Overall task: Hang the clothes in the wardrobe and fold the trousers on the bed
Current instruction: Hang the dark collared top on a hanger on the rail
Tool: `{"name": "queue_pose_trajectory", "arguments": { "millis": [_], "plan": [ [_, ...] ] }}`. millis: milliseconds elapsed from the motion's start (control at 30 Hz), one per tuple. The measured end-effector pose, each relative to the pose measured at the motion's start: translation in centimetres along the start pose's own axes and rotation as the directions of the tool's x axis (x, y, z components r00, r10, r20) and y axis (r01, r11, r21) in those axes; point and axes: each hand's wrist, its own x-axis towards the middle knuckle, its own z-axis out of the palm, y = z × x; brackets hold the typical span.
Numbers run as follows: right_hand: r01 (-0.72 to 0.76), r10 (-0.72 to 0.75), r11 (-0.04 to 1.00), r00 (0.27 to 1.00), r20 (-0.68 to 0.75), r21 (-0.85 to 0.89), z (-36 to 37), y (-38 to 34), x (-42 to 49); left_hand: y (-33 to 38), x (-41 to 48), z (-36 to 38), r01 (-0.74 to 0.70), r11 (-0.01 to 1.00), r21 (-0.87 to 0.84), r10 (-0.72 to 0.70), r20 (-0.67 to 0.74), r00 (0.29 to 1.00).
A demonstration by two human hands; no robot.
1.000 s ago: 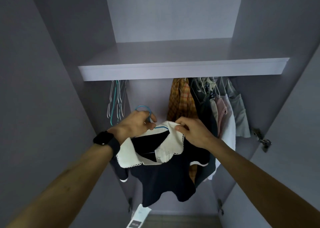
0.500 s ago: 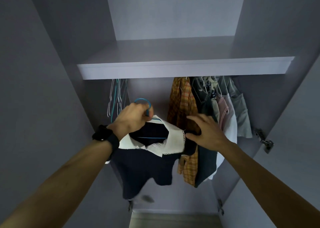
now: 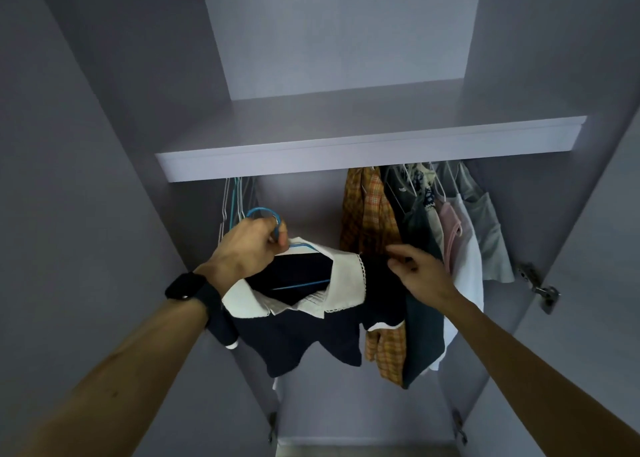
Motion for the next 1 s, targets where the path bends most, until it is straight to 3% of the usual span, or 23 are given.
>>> {"name": "queue_pose_trajectory", "arguments": {
  "millis": [67,167,233,300,367,467,533,733,867,1000],
  "plan": [
    [0.167,-0.167,0.986,0.986,-0.014,-0.029,1.1,-2.9,0.2,0.7,0.4,0.4,-0.017,1.000,0.012,0.017,0.008,1.000],
    [0.402,-0.379,0.896,0.914,0.146,-0.188,2.5,-6.9,1.3,2.2,1.4,0.7,-0.058,0.994,0.089,0.056,0.021,0.998],
    [0.485,-0.429,0.813,0.873,0.233,-0.322,2.7,-8.4,2.3,2.8,1.7,0.8,-0.071,0.987,0.146,0.066,0.039,0.997],
    [0.474,-0.412,0.775,0.880,0.235,-0.417,2.2,-8.3,2.7,2.6,1.4,0.8,-0.063,0.981,0.183,0.055,0.050,0.997],
    [0.421,-0.392,0.809,0.906,0.158,-0.410,1.7,-7.6,2.4,2.1,1.1,0.8,-0.039,0.981,0.191,0.034,0.034,0.999],
    [0.299,-0.281,0.945,0.949,0.140,-0.131,2.2,-7.6,1.5,2.2,1.0,0.8,-0.050,0.984,0.173,0.052,-0.005,0.999],
    [0.249,-0.235,0.967,0.954,0.186,-0.053,2.5,-7.9,1.3,2.6,1.0,1.2,-0.069,0.986,0.149,0.066,0.022,0.998],
    [0.330,-0.202,0.914,0.876,0.437,-0.238,1.0,-6.2,0.2,2.2,0.3,2.6,-0.024,0.999,0.040,0.022,0.056,0.998],
    [0.275,-0.126,0.932,0.855,0.503,-0.234,0.5,-6.7,0.0,2.5,0.4,3.5,-0.005,0.999,0.037,0.003,0.056,0.998],
    [0.302,-0.042,0.881,0.816,0.577,-0.363,-0.2,-7.1,0.4,2.4,0.7,3.6,0.020,0.999,0.044,-0.021,0.026,0.999]
  ]
}}
